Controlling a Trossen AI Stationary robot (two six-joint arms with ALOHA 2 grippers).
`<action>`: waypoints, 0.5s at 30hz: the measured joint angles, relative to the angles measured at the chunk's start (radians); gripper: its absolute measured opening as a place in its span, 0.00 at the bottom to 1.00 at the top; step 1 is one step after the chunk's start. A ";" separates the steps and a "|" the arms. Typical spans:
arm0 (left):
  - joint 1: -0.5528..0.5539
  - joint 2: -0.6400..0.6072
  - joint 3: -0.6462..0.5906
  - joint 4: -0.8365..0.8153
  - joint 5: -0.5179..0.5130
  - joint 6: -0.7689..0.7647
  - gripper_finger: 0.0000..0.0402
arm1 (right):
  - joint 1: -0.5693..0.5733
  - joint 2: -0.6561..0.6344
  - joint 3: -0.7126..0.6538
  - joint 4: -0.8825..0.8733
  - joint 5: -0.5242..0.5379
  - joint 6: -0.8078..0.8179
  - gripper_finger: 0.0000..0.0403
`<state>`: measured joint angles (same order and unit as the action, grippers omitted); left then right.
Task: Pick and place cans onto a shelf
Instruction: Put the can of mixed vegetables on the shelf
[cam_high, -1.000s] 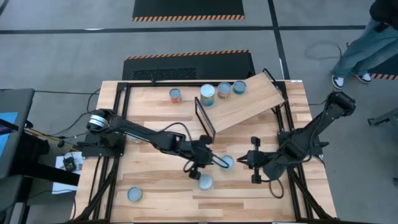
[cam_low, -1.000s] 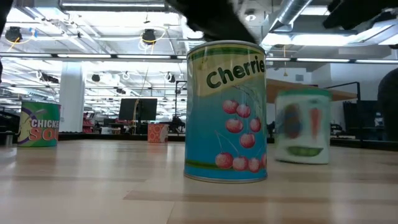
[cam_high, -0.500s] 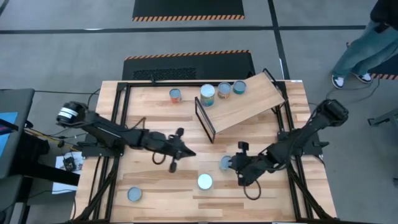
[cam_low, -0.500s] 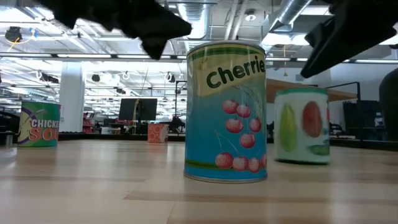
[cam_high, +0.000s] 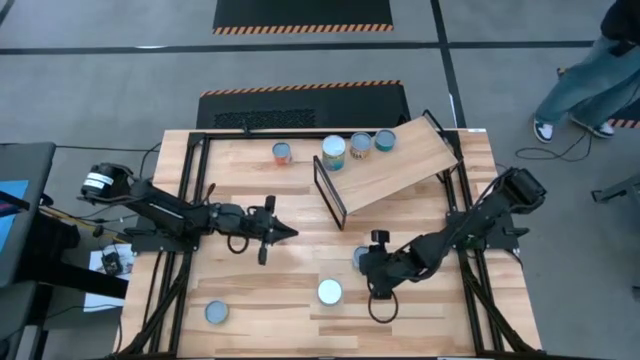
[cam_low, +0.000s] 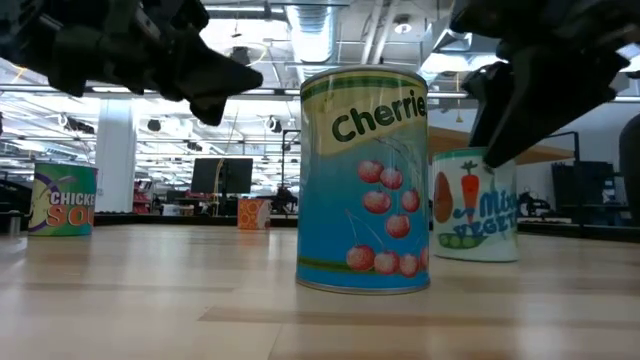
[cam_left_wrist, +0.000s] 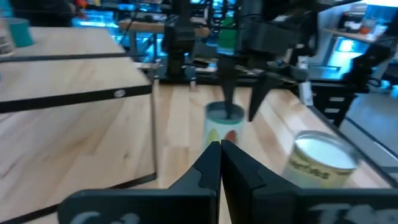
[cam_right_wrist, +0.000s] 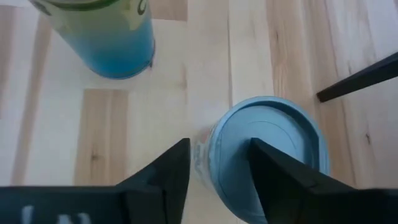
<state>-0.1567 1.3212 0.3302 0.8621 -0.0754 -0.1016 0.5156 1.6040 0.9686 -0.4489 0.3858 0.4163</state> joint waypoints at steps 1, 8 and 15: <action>0.010 0.000 -0.006 0.001 -0.001 0.000 0.00 | -0.003 0.006 0.001 0.004 0.001 -0.001 0.43; 0.073 0.000 -0.017 0.011 0.060 0.014 0.00 | -0.021 0.010 0.002 0.014 -0.009 -0.010 0.16; 0.131 0.000 -0.027 0.012 0.071 0.039 0.00 | -0.047 -0.068 -0.003 0.000 -0.037 -0.024 0.05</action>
<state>-0.0259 1.3216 0.3027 0.8745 -0.0042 -0.0630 0.4690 1.5363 0.9652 -0.4487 0.3487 0.3920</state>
